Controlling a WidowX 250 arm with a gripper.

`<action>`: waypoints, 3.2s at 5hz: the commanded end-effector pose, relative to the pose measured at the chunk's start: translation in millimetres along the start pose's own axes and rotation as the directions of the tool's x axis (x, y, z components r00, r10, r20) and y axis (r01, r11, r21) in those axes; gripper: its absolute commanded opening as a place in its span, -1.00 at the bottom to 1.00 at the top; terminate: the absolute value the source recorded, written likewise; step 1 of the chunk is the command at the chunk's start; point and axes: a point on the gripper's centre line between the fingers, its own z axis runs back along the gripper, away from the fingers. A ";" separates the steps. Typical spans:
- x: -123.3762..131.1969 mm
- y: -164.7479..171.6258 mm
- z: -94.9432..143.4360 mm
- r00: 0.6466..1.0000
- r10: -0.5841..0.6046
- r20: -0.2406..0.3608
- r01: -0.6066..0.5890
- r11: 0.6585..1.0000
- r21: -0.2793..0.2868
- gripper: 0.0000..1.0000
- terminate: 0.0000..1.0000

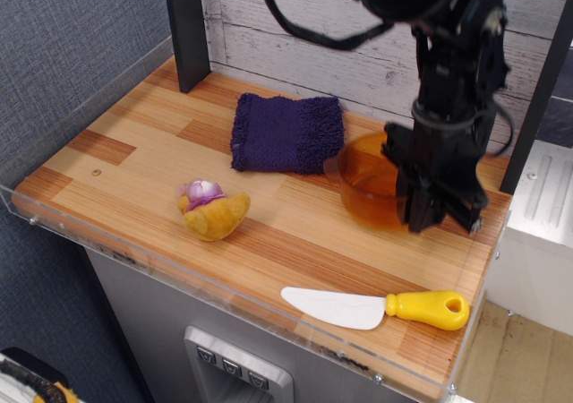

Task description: Place the measuring cup on the left center of the table near the wall.

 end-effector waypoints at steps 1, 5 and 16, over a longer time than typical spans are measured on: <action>-8.6 4.8 60.3 0.993 0.038 0.115 -0.039 0.999 0.005 -1.00 -1.00; -120.1 66.4 87.2 0.914 0.381 0.138 -0.378 0.925 -0.046 -1.00 -1.00; -148.1 175.4 20.0 0.848 0.530 0.002 -0.526 0.842 -0.118 1.00 -1.00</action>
